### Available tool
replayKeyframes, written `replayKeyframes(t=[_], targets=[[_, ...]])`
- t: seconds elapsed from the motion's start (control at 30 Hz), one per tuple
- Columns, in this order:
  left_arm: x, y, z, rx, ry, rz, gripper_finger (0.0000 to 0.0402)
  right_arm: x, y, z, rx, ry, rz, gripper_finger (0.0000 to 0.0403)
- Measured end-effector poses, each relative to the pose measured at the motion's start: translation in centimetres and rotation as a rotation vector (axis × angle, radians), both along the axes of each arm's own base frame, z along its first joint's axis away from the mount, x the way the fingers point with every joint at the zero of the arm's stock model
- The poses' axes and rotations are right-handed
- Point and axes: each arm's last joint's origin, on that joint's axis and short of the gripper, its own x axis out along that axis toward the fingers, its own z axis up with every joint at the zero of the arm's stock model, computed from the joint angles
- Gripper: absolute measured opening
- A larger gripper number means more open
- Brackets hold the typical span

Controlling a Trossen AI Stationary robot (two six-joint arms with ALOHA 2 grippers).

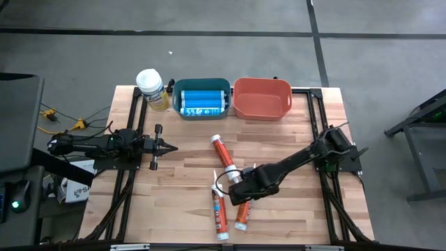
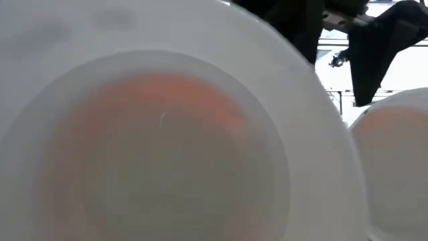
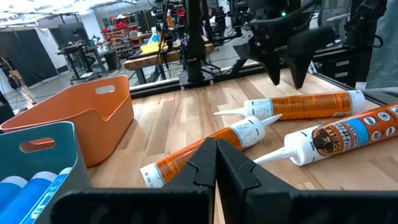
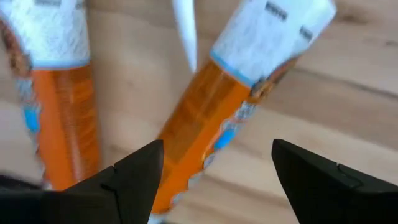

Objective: Pick & place silicon tubes, Sealant and Lysol wipes
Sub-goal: Put the right orange sealant into the orange bin

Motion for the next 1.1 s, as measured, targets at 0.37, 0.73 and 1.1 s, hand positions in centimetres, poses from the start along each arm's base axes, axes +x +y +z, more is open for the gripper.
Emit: replayKeyframes(t=[0.37, 0.73, 1.1], targets=[[0.0, 0.0, 0.0, 0.000, 0.000, 0.000, 0.0000, 2.8, 1.4, -2.5, 0.008, 0.071, -0.120, 0.0295], [0.0, 0.0, 0.0, 0.000, 0.000, 0.000, 0.0000, 3.9, 2.3, -5.6, 0.064, 0.151, -0.218, 0.0295], [0.0, 0.0, 0.0, 0.000, 0.000, 0.000, 0.0000, 3.3, 3.0, -6.1, 0.104, 0.213, -0.137, 0.0295]])
